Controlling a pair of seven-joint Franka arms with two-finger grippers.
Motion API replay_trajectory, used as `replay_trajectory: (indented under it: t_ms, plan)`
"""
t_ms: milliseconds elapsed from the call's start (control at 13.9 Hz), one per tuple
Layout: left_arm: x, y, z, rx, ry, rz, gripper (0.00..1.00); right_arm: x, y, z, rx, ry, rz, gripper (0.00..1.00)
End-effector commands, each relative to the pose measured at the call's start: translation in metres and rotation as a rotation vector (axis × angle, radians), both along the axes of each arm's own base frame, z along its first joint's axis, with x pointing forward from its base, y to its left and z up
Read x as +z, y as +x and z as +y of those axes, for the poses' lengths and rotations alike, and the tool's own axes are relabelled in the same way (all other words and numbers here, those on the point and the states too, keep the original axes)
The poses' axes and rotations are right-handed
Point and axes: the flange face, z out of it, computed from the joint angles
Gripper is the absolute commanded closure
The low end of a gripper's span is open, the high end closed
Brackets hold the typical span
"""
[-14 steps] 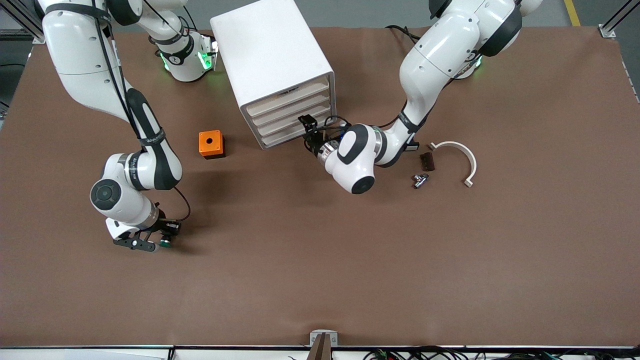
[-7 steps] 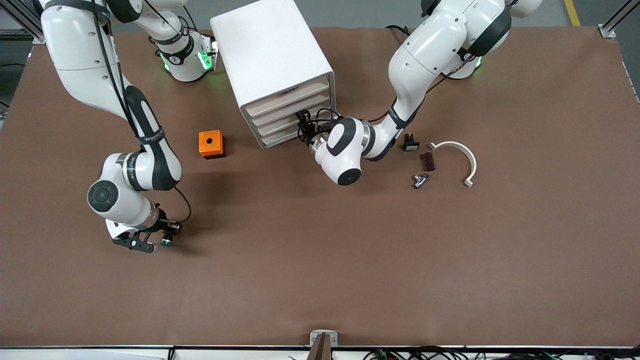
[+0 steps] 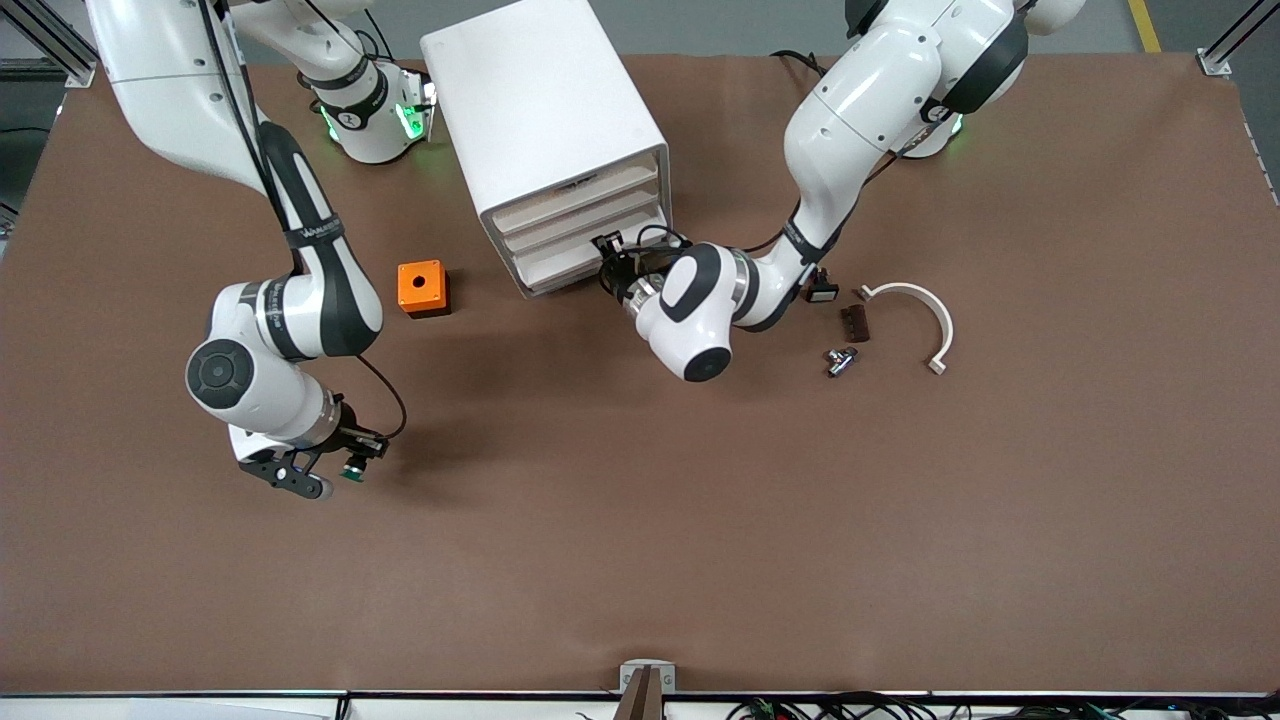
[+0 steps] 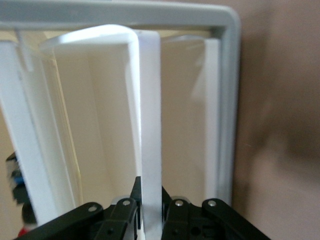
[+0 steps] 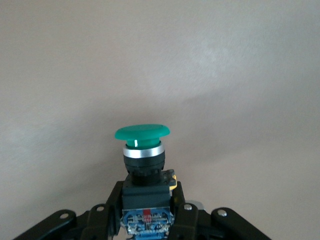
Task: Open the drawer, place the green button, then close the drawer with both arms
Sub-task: 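Pull the drawer open with the left gripper while the right carries the button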
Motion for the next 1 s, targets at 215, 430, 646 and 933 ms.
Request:
replay_trajectory:
  t_ms: [215,430,646,933]
  plan:
    - [0.011,0.082,0.046,0.065,-0.008,-0.209,0.97,0.056,-0.026,0.079,-0.151,0.034,0.018,1.0]
    - [0.019,0.105,0.062,0.062,-0.066,-0.276,0.95,0.075,-0.051,0.138,-0.243,0.041,0.009,1.0]
    - [0.016,0.114,0.072,0.053,-0.101,-0.317,0.77,0.086,-0.071,0.18,-0.293,0.049,0.003,1.0]
    - [0.021,0.122,0.081,0.067,-0.099,-0.323,0.01,0.087,-0.107,0.242,-0.365,0.048,0.009,1.0]
